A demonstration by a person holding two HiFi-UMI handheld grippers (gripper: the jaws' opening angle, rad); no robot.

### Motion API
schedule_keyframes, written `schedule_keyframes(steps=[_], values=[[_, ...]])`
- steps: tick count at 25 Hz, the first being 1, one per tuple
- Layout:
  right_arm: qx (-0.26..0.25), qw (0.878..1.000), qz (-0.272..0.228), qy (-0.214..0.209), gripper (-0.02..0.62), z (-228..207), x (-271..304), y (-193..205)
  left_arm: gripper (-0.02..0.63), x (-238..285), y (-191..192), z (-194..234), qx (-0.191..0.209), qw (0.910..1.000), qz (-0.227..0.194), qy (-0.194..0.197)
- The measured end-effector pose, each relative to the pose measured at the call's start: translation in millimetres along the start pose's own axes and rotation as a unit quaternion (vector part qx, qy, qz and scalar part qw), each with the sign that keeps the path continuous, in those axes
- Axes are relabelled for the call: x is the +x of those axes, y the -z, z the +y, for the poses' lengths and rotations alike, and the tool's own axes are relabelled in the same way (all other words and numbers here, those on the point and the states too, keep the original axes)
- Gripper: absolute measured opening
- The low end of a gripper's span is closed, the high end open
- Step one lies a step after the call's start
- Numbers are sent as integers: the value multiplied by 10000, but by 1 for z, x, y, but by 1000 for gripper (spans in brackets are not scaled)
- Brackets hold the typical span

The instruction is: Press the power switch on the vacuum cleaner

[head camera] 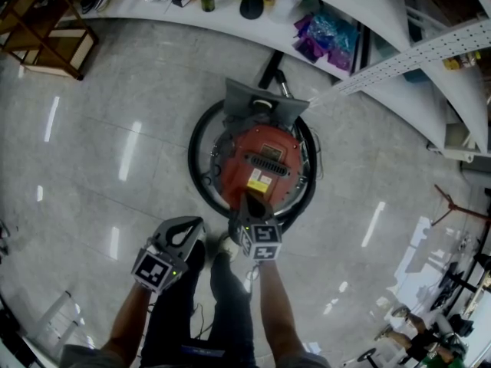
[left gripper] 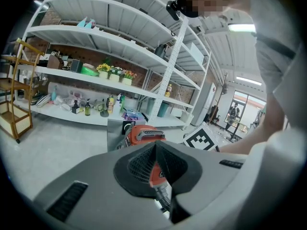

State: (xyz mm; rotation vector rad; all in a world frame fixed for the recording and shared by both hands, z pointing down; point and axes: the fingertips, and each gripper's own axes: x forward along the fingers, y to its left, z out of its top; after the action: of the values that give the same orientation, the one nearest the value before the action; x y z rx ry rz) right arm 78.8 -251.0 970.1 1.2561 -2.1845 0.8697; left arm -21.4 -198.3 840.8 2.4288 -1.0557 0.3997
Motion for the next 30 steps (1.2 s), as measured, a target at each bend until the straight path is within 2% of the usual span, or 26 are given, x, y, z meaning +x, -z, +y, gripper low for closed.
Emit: schedule_keyframes(steps=[11,17,30], values=[[258,9996,-120,-6,12,1,-27,-14,6,-6,-24,-1,-159,9996,-227,-18],[515,9980,-351,-131,12,11,-53,-37,6,-12,-45,-12,-68,9996,-278,48],[719,9947,-707,-217,12,45,-147,-94,6,-50,-120,-56,131,9986,-482,179]])
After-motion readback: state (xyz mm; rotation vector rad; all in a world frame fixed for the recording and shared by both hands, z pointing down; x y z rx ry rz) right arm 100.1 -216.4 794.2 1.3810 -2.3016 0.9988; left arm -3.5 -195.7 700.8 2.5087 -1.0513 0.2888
